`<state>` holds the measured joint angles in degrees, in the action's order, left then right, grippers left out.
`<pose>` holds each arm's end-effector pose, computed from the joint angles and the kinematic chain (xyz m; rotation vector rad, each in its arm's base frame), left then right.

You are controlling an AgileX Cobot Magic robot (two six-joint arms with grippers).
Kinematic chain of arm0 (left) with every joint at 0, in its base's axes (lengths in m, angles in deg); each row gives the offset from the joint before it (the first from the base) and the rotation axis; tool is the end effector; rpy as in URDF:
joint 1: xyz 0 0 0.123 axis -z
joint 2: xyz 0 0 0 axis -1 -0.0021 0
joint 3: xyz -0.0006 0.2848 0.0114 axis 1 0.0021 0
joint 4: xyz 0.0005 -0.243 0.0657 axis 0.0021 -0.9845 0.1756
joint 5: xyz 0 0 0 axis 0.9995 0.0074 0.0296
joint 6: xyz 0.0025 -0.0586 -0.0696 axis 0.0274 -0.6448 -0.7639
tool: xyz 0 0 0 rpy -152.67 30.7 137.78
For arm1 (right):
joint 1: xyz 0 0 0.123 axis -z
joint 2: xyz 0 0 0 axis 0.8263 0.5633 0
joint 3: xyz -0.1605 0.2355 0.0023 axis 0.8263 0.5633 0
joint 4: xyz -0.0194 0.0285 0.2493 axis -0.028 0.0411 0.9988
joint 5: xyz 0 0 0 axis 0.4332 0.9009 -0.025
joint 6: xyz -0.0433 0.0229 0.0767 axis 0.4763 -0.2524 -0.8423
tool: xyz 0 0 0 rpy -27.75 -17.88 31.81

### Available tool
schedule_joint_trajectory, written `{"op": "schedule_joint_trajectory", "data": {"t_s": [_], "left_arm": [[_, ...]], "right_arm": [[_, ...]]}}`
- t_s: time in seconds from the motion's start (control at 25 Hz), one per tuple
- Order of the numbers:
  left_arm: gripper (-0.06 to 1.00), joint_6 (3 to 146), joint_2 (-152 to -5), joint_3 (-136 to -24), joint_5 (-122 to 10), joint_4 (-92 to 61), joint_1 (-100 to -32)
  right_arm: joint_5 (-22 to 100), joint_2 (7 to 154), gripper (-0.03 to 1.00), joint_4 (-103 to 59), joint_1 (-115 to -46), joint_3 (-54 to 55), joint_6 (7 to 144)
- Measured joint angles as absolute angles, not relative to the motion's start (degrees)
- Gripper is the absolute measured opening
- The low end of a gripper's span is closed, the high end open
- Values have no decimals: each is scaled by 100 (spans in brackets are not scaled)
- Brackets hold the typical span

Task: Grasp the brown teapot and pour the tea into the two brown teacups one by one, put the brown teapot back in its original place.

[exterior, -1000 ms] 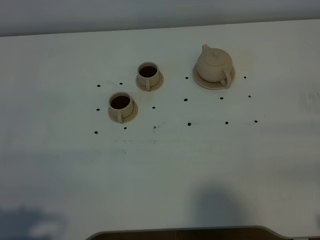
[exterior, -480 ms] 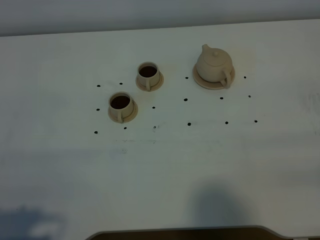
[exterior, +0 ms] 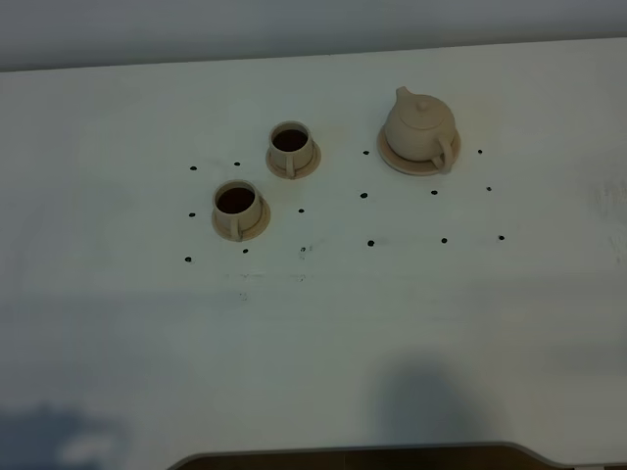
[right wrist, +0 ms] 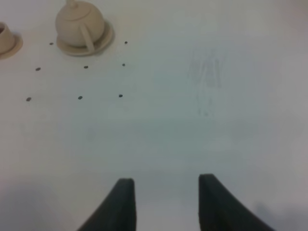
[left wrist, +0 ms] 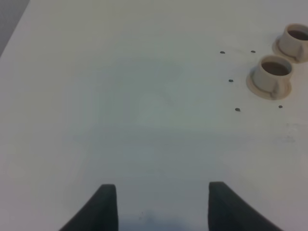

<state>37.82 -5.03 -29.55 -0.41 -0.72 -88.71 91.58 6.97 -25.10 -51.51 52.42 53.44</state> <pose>-0.0064 0.0015 0.2815 -0.0244 2.0054 -0.0204 -0.0049 0.0073 0.2739 0.0562 2.0559 0.0498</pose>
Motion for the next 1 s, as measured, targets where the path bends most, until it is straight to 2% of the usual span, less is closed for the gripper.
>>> {"op": "schedule_joint_trajectory", "data": {"t_s": [1.0], "left_arm": [[46, 3784, -509, -2955, -41, -72, -8871]], "right_arm": [[9158, 697, 33, -2505, -5145, 5242, 5367]]}}
